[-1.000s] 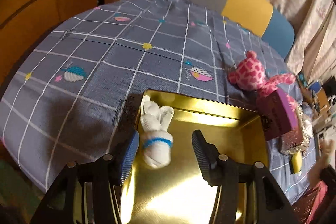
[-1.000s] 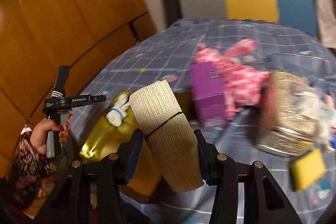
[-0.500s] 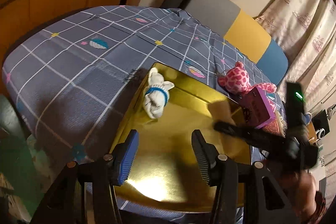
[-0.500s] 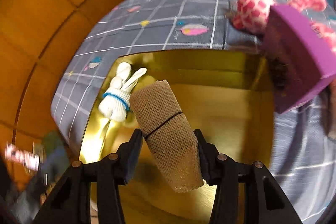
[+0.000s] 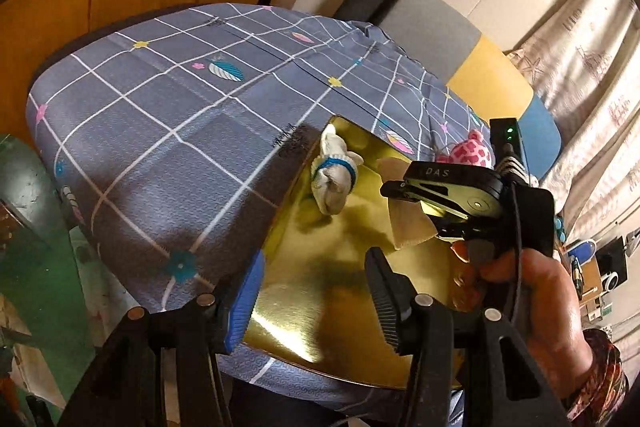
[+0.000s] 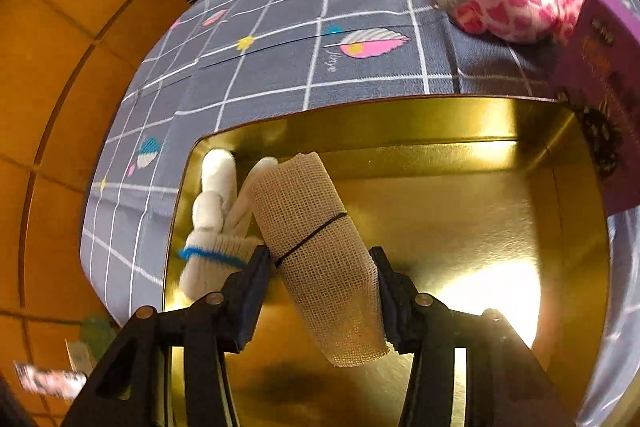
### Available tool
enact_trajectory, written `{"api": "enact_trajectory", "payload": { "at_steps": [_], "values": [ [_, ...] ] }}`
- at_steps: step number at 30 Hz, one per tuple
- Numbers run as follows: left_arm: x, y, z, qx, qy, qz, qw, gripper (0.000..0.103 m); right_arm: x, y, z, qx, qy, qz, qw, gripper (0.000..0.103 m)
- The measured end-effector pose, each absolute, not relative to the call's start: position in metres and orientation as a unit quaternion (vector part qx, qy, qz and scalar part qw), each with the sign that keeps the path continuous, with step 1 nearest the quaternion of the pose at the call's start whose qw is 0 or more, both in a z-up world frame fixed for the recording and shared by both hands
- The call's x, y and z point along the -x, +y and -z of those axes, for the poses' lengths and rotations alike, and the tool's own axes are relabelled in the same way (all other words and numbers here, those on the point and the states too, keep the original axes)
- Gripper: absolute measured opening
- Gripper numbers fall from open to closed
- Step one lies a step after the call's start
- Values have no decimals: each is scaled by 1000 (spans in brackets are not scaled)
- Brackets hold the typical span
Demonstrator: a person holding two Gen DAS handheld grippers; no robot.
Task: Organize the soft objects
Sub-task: 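Lower the beige roll into the tray beside the glove and open the right tool, then move both tools away from the tray toward the remaining items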
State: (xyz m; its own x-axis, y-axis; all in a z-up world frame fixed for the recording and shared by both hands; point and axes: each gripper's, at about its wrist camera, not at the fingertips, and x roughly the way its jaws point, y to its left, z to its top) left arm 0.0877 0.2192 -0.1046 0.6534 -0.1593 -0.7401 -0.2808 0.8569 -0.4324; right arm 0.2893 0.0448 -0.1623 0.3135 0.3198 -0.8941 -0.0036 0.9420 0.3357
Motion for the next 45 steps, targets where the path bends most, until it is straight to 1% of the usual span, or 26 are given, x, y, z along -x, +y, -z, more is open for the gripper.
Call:
{"api": "enact_trajectory", "payload": {
  "at_steps": [3,5,8,11,16,21,24,29,35,40,45],
  "values": [
    [-85,224,103,270,412,-41,869,52,-297,43,166,-174,574,-84,796,57],
    [-83,228,103,274,410,-45,869,52,-301,41,167,-202,572,-82,791,59],
    [-81,232,101,279,407,-48,868,52,-301,38,158,-197,561,-83,800,61],
    [-80,235,101,289,404,-48,867,52,-294,31,145,-195,545,-86,811,71],
    [-80,231,98,290,404,-42,867,52,-283,24,122,-179,522,-101,828,71],
    [-83,229,95,285,404,-36,868,52,-267,13,86,-148,478,-128,856,72],
    [-87,227,96,285,408,-34,867,52,-247,1,60,-108,443,-150,877,74],
    [-94,217,95,284,409,-18,867,52,-212,-36,34,-46,400,-171,899,75],
    [-113,177,81,253,404,22,879,53,-177,-99,22,-16,377,-136,916,75],
    [-126,140,74,235,414,54,878,53,-159,-150,23,-35,380,-105,919,76],
    [-137,88,66,188,431,103,876,53,-139,-207,34,-69,386,-59,918,77]
  ]
}}
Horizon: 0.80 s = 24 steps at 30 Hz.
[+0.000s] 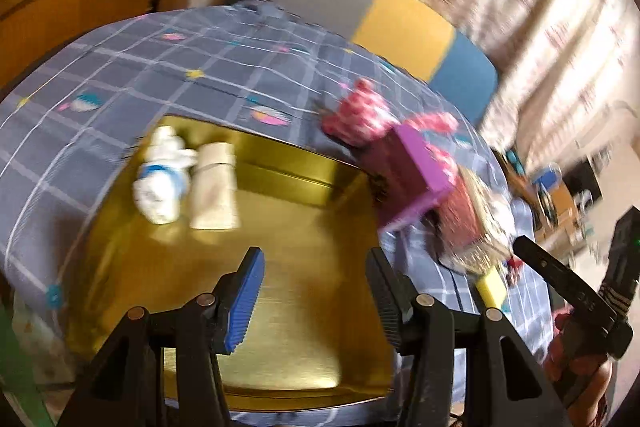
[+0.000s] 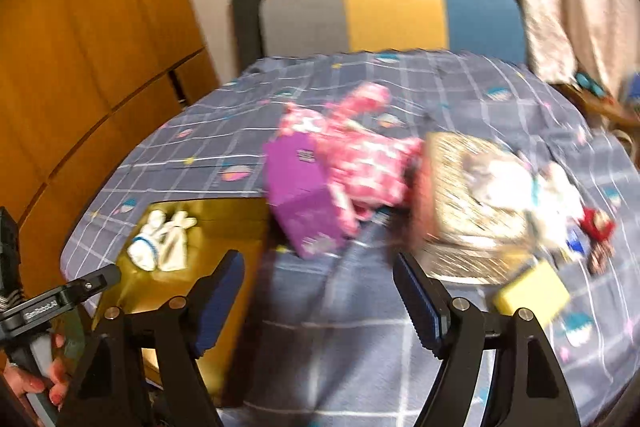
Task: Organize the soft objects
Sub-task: 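Move both tools away from the tray toward the remaining items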
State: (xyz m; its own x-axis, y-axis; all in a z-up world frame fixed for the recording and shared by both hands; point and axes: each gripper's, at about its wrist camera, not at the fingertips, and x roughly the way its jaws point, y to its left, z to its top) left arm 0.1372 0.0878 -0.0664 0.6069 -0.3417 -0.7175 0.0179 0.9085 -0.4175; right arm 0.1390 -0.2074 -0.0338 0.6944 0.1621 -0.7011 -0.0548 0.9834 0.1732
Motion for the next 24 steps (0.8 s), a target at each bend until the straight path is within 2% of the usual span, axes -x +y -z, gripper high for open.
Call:
{"api": "enact_trajectory", "payload": {
  "at_steps": [14,24],
  "values": [
    [-147,-98,55,34,451,325,831,53,-81,-388,71,-157,399,125,895,77],
    [-148,-236,95,-61,503,418,754,59,-65,-470,83,-169,387,185,887,78]
  ]
}}
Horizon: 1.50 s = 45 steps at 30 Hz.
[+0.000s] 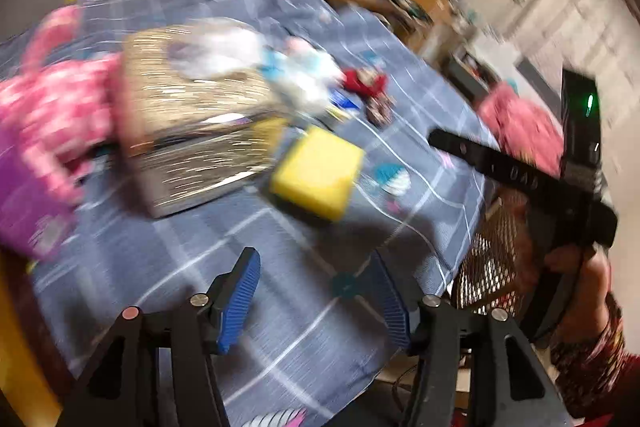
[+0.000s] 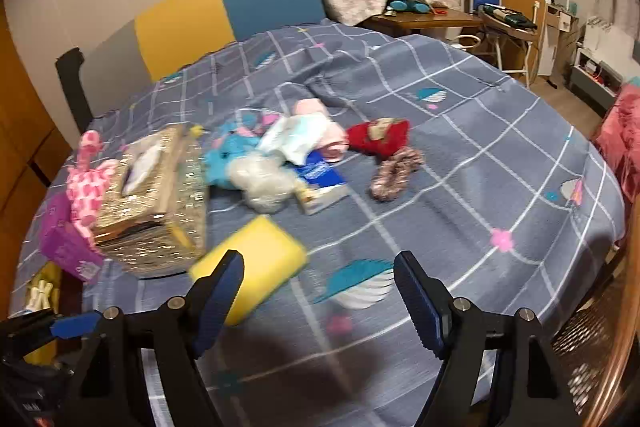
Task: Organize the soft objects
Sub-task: 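Move both tools away from the tray toward the remaining items, then grasp the yellow sponge with the left tool while the right tool reaches the blue Tempo tissue pack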
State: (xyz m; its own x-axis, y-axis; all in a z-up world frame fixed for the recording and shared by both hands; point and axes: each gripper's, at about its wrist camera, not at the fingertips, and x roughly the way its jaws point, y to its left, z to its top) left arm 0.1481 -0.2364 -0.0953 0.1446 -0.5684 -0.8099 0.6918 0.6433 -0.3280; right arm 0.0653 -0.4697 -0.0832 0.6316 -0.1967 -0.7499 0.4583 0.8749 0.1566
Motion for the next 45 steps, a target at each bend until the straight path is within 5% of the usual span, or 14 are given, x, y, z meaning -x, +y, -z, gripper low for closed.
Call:
{"api": "enact_trajectory", "payload": {
  "at_steps": [14,20,27,36,45],
  "values": [
    [-174,-382,128,-248,487,417,727,69,-91,-545,103,-126,380,153,903,84],
    [-165,-412,146,-336,462,395,719,73,-86,-571,110,-221,362,123,897,86],
    [-160,-423,167,-361,454,393,714,77,-80,-587,110,-282,342,123,888,89],
    [-158,-400,142,-244,457,414,748,78,-75,-596,109,-288,340,141,884,89],
    [-159,-408,176,-302,478,394,724,74,-75,-602,114,-303,347,144,876,89]
  ]
}}
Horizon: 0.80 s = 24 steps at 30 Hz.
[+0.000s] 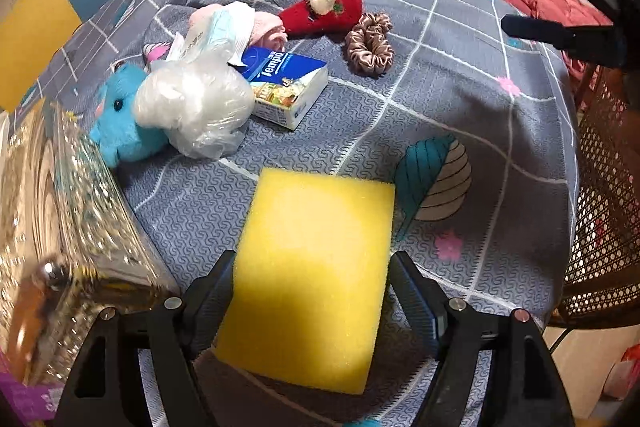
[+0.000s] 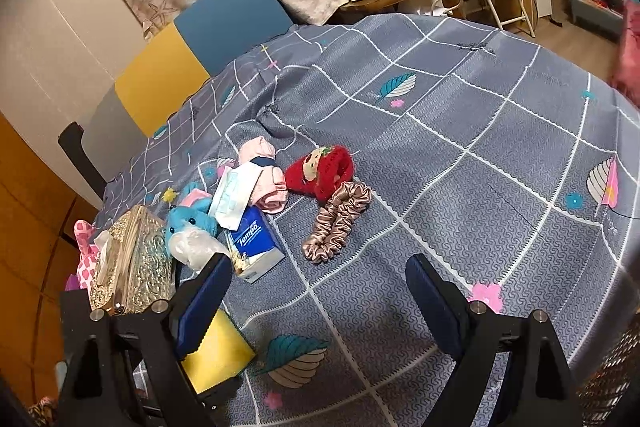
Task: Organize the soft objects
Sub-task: 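Grasp the yellow sponge with the left tool while the right tool reaches the blue Tempo tissue pack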
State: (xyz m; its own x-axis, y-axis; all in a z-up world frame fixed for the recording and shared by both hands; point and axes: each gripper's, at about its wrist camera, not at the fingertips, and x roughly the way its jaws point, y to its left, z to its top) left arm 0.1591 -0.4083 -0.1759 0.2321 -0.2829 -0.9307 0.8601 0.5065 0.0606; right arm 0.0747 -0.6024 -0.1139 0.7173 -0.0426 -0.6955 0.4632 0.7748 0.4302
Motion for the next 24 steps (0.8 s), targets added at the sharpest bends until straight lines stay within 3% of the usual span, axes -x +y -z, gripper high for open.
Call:
{"api": "enact_trajectory", "payload": {
  "at_steps": [5,13,24],
  "values": [
    [-160,-396,169,-269,478,395,737,67,-81,-598,119,-297,363,140,872,89],
    [-150,-356,141,-179,477,401,761,67,-90,-582,127,-261,393,134,872,89],
    [-142,-293,115,-90,476,398,779,67,-126,-529,126,-118,417,128,892,89]
  ]
}}
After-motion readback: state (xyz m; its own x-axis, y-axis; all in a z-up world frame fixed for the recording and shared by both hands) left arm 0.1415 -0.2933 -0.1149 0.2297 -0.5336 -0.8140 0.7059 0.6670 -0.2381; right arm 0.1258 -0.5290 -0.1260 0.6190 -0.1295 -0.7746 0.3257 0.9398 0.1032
